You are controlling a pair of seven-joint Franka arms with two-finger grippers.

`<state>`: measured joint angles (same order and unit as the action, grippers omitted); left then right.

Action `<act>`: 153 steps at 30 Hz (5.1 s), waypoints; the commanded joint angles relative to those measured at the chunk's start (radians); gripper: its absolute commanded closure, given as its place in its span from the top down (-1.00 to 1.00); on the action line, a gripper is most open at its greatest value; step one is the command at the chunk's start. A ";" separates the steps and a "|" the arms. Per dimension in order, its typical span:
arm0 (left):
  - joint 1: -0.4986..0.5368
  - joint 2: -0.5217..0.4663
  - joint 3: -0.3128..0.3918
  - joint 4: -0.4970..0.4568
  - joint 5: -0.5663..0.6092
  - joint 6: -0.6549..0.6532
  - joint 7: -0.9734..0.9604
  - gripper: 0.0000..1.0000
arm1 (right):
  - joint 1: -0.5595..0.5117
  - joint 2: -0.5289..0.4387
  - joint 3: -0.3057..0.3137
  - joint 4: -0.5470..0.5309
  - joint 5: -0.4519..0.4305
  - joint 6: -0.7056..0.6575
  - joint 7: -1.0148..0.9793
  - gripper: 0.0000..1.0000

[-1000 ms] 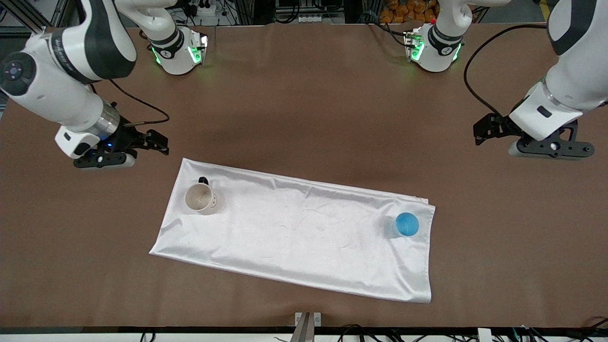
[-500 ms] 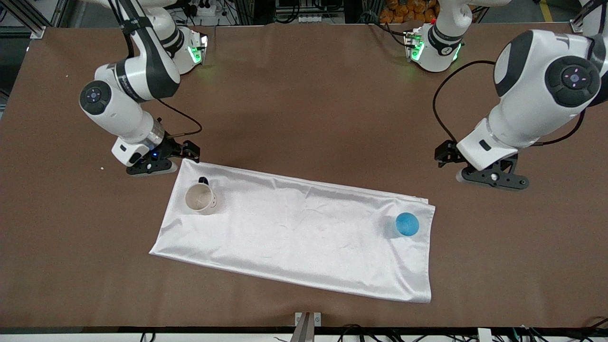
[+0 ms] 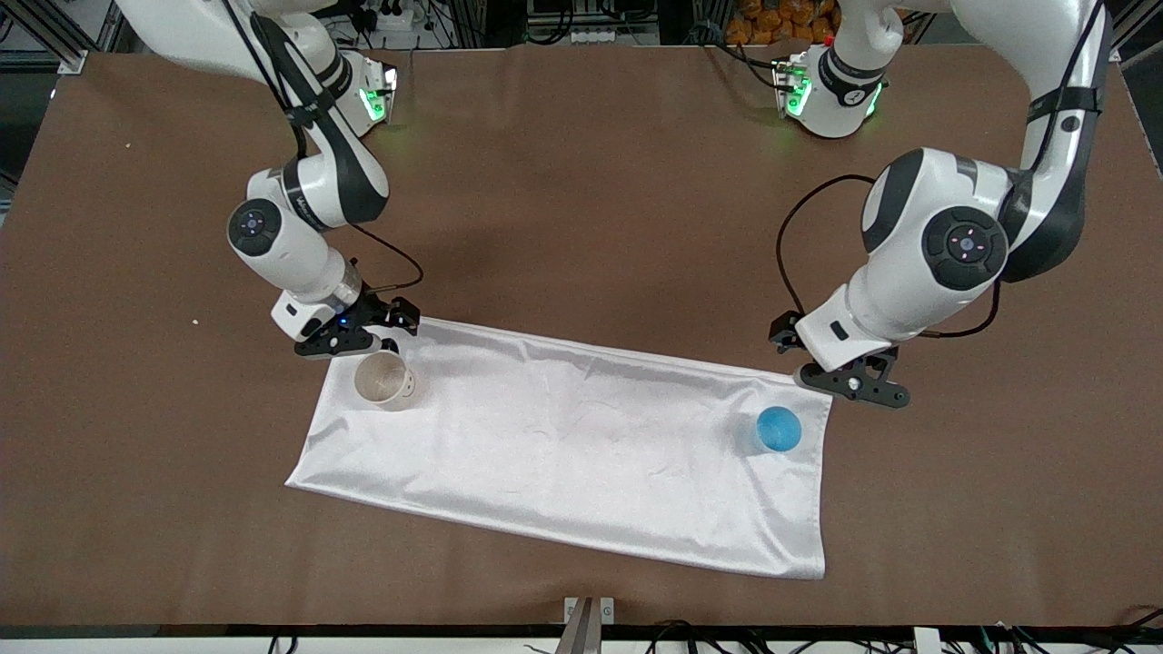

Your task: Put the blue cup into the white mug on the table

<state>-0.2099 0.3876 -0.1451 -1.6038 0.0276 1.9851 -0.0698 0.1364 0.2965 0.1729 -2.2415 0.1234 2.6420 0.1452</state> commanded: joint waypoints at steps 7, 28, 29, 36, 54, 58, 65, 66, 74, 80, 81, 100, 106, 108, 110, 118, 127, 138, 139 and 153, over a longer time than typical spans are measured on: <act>-0.020 0.120 -0.007 0.028 0.005 0.112 0.005 1.00 | 0.006 0.062 -0.047 0.010 -0.093 0.066 0.022 1.00; -0.017 0.267 -0.004 0.028 0.054 0.300 0.091 1.00 | 0.003 0.138 -0.067 0.103 -0.130 0.072 0.024 1.00; -0.017 0.272 -0.004 0.028 0.055 0.307 0.091 1.00 | 0.005 0.139 -0.067 0.105 -0.130 0.072 0.024 1.00; -0.019 0.283 -0.004 0.028 0.066 0.334 0.094 1.00 | 0.008 0.141 -0.066 0.109 -0.122 0.072 0.028 1.00; -0.019 0.318 -0.004 0.028 0.068 0.386 0.136 1.00 | 0.037 0.161 -0.066 0.141 -0.119 0.070 0.151 1.00; -0.019 0.321 -0.004 0.028 0.068 0.386 0.136 1.00 | 0.037 0.162 -0.066 0.143 -0.123 0.070 0.152 0.51; -0.019 0.327 -0.004 0.028 0.069 0.388 0.137 0.15 | 0.037 0.162 -0.066 0.143 -0.123 0.070 0.152 -1.00; -0.017 0.327 -0.004 0.028 0.069 0.388 0.137 -0.06 | 0.037 0.162 -0.066 0.143 -0.123 0.070 0.152 -1.00; -0.017 0.327 -0.004 0.028 0.069 0.388 0.137 -1.00 | 0.035 0.162 -0.066 0.143 -0.125 0.070 0.152 -1.00; -0.013 0.326 -0.004 0.028 0.071 0.388 0.156 -1.00 | 0.048 0.153 -0.066 0.140 -0.125 0.066 0.152 -1.00; -0.013 0.326 -0.004 0.028 0.071 0.388 0.162 -1.00 | 0.054 0.148 -0.066 0.140 -0.125 0.061 0.154 -1.00; -0.008 0.274 0.005 0.028 0.135 0.374 0.223 -1.00 | 0.301 0.050 -0.059 0.135 -0.125 -0.033 0.525 -1.00; -0.006 0.221 0.007 0.028 0.152 0.314 0.222 -1.00 | 0.413 0.050 -0.061 0.135 -0.125 -0.033 0.671 -1.00; -0.005 0.195 0.009 0.028 0.152 0.290 0.219 -1.00 | 0.443 0.052 -0.061 0.135 -0.126 -0.033 0.708 -1.00; -0.002 0.171 0.009 0.028 0.150 0.268 0.216 -1.00 | 0.477 0.052 -0.061 0.135 -0.126 -0.033 0.744 -1.00; 0.011 0.045 0.007 0.015 0.146 0.120 0.150 -1.00 | 0.583 0.056 -0.062 0.132 -0.130 -0.031 0.899 -1.00; 0.035 -0.136 0.002 -0.059 0.048 -0.052 0.074 -1.00 | 0.699 0.065 -0.067 0.132 -0.151 -0.023 1.073 -1.00; 0.087 -0.449 0.005 -0.353 -0.087 -0.057 0.022 -1.00 | 0.758 0.122 -0.066 0.138 -0.321 -0.019 1.307 -1.00; 0.087 -0.472 0.005 -0.376 -0.087 -0.055 0.021 -1.00 | 0.759 0.127 -0.066 0.141 -0.333 -0.017 1.326 -1.00; 0.086 -0.636 0.007 -0.542 -0.087 -0.058 -0.030 -1.00 | 0.778 0.142 -0.066 0.152 -0.361 -0.020 1.413 0.12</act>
<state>-0.1244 -0.1974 -0.1381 -2.0929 -0.0377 1.9147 -0.0779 0.9002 0.4358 0.1184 -2.1050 -0.2045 2.6226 1.5030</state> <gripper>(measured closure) 0.952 0.907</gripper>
